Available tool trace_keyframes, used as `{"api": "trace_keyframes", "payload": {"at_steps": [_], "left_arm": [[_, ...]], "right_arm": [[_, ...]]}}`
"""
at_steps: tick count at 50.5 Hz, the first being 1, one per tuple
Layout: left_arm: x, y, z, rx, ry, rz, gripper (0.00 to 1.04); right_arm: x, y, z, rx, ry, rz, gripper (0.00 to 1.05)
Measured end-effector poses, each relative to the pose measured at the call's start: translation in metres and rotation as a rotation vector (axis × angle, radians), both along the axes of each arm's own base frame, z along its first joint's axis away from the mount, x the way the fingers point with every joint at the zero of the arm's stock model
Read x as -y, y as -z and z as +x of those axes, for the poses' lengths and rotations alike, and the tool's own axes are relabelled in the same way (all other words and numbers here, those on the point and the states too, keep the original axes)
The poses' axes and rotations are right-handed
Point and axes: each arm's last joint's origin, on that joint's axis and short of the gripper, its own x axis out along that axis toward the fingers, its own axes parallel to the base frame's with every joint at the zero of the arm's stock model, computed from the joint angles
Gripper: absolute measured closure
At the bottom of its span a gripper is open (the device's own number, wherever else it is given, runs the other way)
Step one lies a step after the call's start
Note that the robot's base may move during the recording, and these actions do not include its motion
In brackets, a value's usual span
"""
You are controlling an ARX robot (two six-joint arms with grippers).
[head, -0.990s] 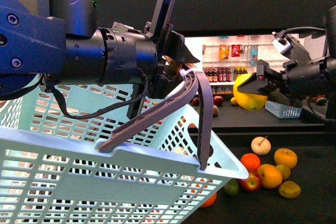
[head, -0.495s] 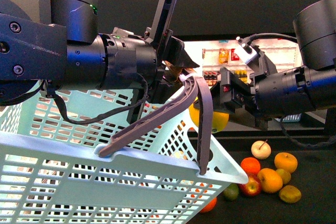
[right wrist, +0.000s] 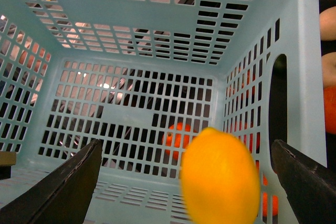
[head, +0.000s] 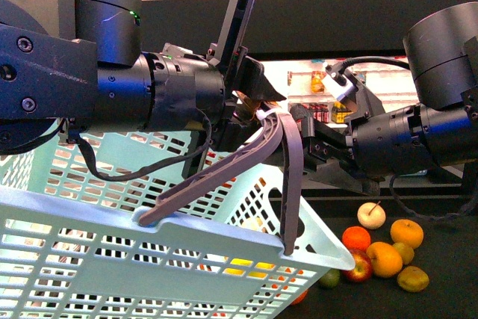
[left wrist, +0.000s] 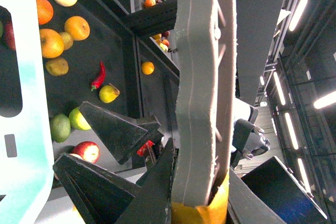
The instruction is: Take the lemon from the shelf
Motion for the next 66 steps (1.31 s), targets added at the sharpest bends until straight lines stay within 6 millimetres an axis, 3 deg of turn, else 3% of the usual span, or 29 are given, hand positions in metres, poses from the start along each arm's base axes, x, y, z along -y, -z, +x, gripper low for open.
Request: {"api": "trace_keyframes", "payload": {"at_steps": [13,19,25,31,32,38,43,55,66], "left_arm": [[0.0,0.0,0.0,0.002,-0.007,0.001,0.95],[0.0,0.0,0.0,-0.003,-0.007,-0.002,0.95],[0.0,0.0,0.0,-0.003,-0.007,-0.003,0.95],[0.0,0.0,0.0,-0.003,-0.007,-0.002,0.95],[0.0,0.0,0.0,-0.003,-0.007,-0.002,0.95],[0.0,0.0,0.0,-0.002,-0.007,-0.002,0.95],[0.0,0.0,0.0,-0.002,-0.007,-0.002,0.95],[0.0,0.0,0.0,-0.002,-0.007,-0.001,0.95],[0.0,0.0,0.0,-0.002,-0.007,-0.002,0.95]], "right_arm": [[0.015,-0.003,0.004,0.034,0.044,0.014,0.08],[0.045,-0.007,0.011,0.093,0.168,-0.004,0.08],[0.079,0.004,0.018,0.104,0.315,-0.071,0.08],[0.106,0.042,0.023,0.05,0.435,-0.186,0.08],[0.109,0.056,0.024,0.025,0.447,-0.22,0.08],[0.112,0.112,0.024,-0.083,0.439,-0.343,0.08],[0.112,0.144,0.024,-0.141,0.427,-0.42,0.08],[0.094,0.218,0.018,-0.293,0.354,-0.524,0.08],[0.07,0.25,0.023,-0.334,0.283,-0.544,0.08]]}}
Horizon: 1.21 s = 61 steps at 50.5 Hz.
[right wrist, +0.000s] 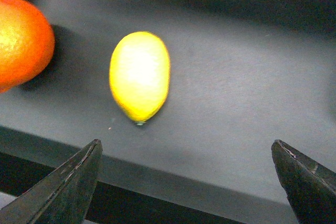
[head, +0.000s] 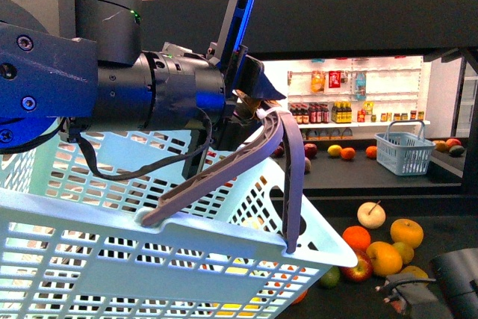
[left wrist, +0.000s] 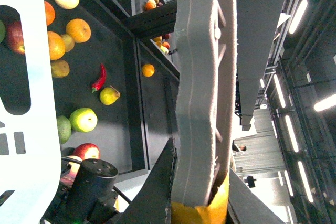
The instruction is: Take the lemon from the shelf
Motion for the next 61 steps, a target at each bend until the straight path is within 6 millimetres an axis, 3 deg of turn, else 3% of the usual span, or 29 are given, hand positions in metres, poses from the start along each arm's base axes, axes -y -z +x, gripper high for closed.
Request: {"api": "trace_keyframes", "payload": {"at_steps": [22,39,61], "left_arm": [[0.0,0.0,0.0,0.0,0.0,0.0,0.95],[0.0,0.0,0.0,0.0,-0.001,0.0,0.95],[0.0,0.0,0.0,0.0,0.0,0.0,0.95]], "right_arm": [[-0.008,0.036,0.027,0.022,-0.011,-0.079,0.08],[-0.027,0.048,0.043,0.059,-0.079,-0.111,0.08],[-0.03,0.07,0.057,0.112,-0.091,-0.159,0.08]]}}
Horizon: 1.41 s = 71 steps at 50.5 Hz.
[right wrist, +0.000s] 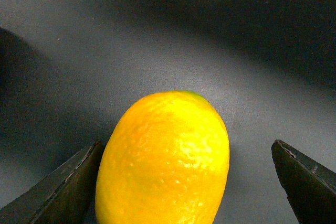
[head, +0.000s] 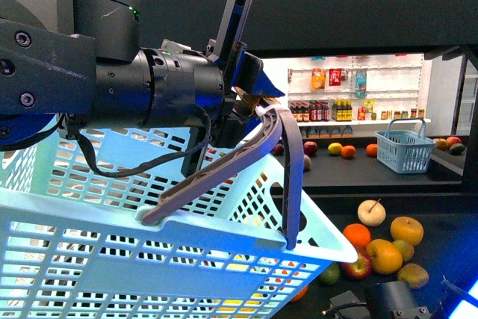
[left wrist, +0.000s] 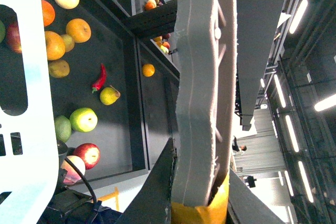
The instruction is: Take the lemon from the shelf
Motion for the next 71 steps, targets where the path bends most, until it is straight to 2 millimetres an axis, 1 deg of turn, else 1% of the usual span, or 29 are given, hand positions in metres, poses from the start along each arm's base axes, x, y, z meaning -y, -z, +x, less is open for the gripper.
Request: {"api": "trace_keyframes", "payload": {"at_steps": [2,13,18,27,33,37,42,47,51,53,56,58,59,62,64,65,66,67,70,71], "left_arm": [[0.0,0.0,0.0,0.0,0.0,0.0,0.95],[0.0,0.0,0.0,0.0,0.0,0.0,0.95],[0.0,0.0,0.0,0.0,0.0,0.0,0.95],[0.0,0.0,0.0,0.0,0.0,0.0,0.95],[0.0,0.0,0.0,0.0,0.0,0.0,0.95],[0.0,0.0,0.0,0.0,0.0,0.0,0.95],[0.0,0.0,0.0,0.0,-0.001,0.0,0.95],[0.0,0.0,0.0,0.0,-0.001,0.0,0.95],[0.0,0.0,0.0,0.0,0.0,0.0,0.95],[0.0,0.0,0.0,-0.001,0.0,0.0,0.95],[0.0,0.0,0.0,0.0,0.0,0.0,0.95],[0.0,0.0,0.0,0.0,0.0,0.0,0.95],[0.0,0.0,0.0,0.0,0.0,0.0,0.95],[0.0,0.0,0.0,0.0,0.0,0.0,0.95],[0.0,0.0,0.0,0.0,0.0,0.0,0.95],[0.0,0.0,0.0,0.0,0.0,0.0,0.95],[0.0,0.0,0.0,0.0,0.0,0.0,0.95],[0.0,0.0,0.0,0.0,0.0,0.0,0.95],[0.0,0.0,0.0,0.0,0.0,0.0,0.95],[0.0,0.0,0.0,0.0,0.0,0.0,0.95]], "right_arm": [[0.0,0.001,0.001,0.004,0.004,-0.004,0.08],[-0.003,0.002,0.006,0.018,-0.001,-0.001,0.35],[-0.004,0.002,0.007,0.027,-0.001,0.005,0.42],[-0.004,0.002,0.007,0.032,0.006,0.02,0.43],[0.0,0.005,0.003,0.025,0.022,0.02,0.43],[0.005,0.001,0.0,0.023,0.041,0.003,0.45],[0.019,-0.011,-0.006,0.024,0.07,-0.031,0.45],[0.031,-0.029,-0.006,0.052,0.115,-0.05,0.46],[0.04,-0.048,-0.004,0.083,0.152,-0.046,0.46],[0.046,-0.063,-0.002,0.111,0.177,-0.036,0.46],[0.053,-0.079,-0.001,0.143,0.201,-0.021,0.46],[0.058,-0.097,0.0,0.178,0.227,-0.003,0.46],[0.059,-0.102,0.0,0.189,0.233,0.002,0.46],[0.064,-0.132,0.001,0.261,0.256,0.022,0.46],[0.066,-0.163,-0.001,0.332,0.27,0.051,0.46],[0.065,-0.174,-0.003,0.357,0.271,0.064,0.46],[0.065,-0.19,-0.005,0.39,0.27,0.082,0.46],[0.065,-0.195,-0.006,0.401,0.271,0.092,0.46],[0.063,-0.225,-0.011,0.463,0.269,0.132,0.46],[0.062,-0.239,-0.013,0.492,0.267,0.154,0.46]]}}
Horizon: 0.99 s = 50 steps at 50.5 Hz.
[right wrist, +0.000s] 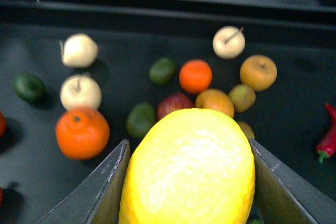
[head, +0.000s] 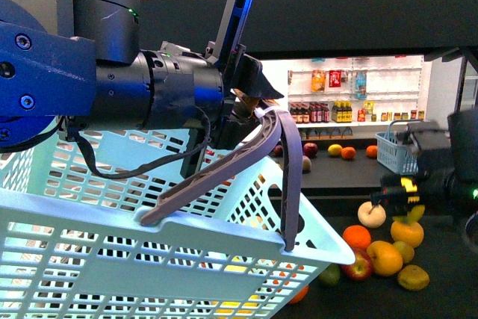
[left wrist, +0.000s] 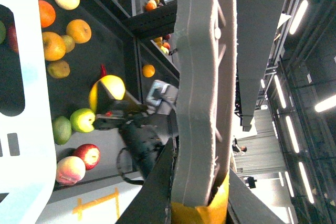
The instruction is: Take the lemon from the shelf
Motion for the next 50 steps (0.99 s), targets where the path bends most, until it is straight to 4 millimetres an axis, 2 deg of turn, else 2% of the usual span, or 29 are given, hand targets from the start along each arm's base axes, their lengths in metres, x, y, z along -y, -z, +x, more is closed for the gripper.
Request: {"api": "trace_keyframes", "payload": {"at_steps": [4,8,15,25,35,50], "left_arm": [[0.0,0.0,0.0,0.0,0.0,0.0,0.95],[0.0,0.0,0.0,0.0,0.0,0.0,0.95],[0.0,0.0,0.0,0.0,0.0,0.0,0.95],[0.0,0.0,0.0,0.0,0.0,0.0,0.95],[0.0,0.0,0.0,0.0,0.0,0.0,0.95],[0.0,0.0,0.0,0.0,0.004,0.0,0.95]], "right_arm": [[-0.005,-0.046,-0.009,0.097,-0.033,0.079,0.46],[-0.015,-0.077,-0.02,0.136,-0.11,0.185,0.46],[-0.038,-0.092,-0.031,0.11,-0.263,0.32,0.46],[-0.08,-0.084,-0.047,-0.011,-0.479,0.534,0.46],[-0.095,-0.072,-0.054,-0.082,-0.533,0.599,0.46],[-0.118,-0.056,-0.065,-0.15,-0.588,0.592,0.46]]}}
